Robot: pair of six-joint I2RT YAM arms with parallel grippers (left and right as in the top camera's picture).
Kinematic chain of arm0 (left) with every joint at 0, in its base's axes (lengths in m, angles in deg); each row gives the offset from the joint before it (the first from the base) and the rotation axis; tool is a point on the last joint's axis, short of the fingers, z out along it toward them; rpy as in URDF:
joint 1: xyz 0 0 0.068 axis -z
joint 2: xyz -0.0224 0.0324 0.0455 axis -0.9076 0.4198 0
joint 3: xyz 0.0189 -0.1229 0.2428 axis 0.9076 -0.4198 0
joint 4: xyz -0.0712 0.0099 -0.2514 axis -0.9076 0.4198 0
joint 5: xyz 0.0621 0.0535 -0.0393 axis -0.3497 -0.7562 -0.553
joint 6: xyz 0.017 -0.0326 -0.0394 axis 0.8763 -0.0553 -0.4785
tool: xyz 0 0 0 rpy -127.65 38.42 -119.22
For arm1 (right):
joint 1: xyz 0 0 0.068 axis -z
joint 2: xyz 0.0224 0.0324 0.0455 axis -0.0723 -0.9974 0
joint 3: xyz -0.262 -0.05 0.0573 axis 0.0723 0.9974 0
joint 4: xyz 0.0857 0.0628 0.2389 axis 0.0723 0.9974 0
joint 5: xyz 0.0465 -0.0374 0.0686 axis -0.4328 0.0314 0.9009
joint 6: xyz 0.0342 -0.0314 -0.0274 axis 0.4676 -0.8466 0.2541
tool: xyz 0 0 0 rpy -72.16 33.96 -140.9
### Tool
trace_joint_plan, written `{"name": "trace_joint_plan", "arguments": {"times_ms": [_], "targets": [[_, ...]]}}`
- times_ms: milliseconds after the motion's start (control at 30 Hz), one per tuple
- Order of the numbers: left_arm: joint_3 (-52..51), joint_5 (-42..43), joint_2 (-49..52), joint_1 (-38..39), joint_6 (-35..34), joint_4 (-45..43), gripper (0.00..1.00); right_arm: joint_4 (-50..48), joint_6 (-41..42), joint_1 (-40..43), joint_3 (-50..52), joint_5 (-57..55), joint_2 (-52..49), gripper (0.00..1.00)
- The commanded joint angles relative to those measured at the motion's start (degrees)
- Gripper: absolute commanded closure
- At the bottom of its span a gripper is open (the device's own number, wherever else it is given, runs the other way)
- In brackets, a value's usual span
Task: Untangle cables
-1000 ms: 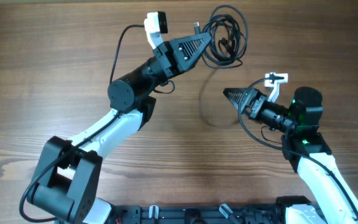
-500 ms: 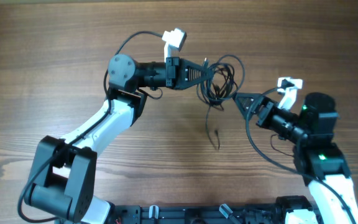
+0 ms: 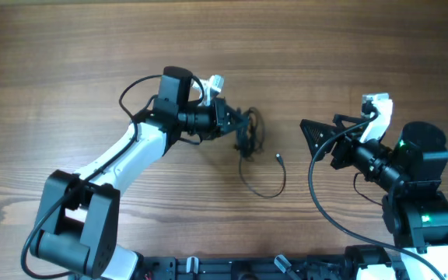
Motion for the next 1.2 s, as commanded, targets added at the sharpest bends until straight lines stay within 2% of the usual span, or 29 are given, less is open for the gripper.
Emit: {"name": "trace_joint_plan", "arguments": {"times_ms": [0, 67, 133, 267, 467, 633, 867, 1033, 1167], "targets": [[6.88, -16.72, -0.87, 1.27, 17.05, 15.02, 0.96, 1.27, -3.13, -0.02, -1.77, -3.02, 0.11, 0.01], [13.64, -26.47, -0.9, 3.58, 24.17, 26.34, 0.96, 2.86, -4.37, -0.02, -3.17, -4.52, 0.11, 0.0], [19.17, -31.56, -0.9, 5.55, 28.7, 32.59, 0.96, 3.5, -4.68, -0.02, -4.0, -4.81, 0.11, 0.01], [28.74, -32.61, -0.94, 8.98, 36.83, 39.98, 0.96, 4.02, -6.43, -0.02, -4.31, -3.91, 0.11, 0.0], [43.76, -32.48, -2.69, 15.87, 56.28, 52.33, 0.96, 12.74, -16.72, -0.02, -11.8, -3.15, -2.34, 0.0], [45.53, -32.65, -7.3, 16.72, 61.66, 51.01, 0.96, 16.11, -26.58, -0.02, -14.95, 5.03, -2.62, 0.0], [45.53, -31.08, -13.2, 16.76, 65.81, 50.99, 0.96, 15.61, -32.63, -0.02, -14.95, 10.78, -2.64, 0.0], [45.51, -28.33, -13.29, 19.91, 67.34, 51.17, 0.96, 12.46, -33.14, -0.02, -14.95, 15.87, -2.64, 0.0], [45.51, -27.91, -13.29, 24.17, 72.19, 51.21, 0.96, 12.0, -33.16, -0.02, -14.95, 15.96, -2.64, 0.0]]}}
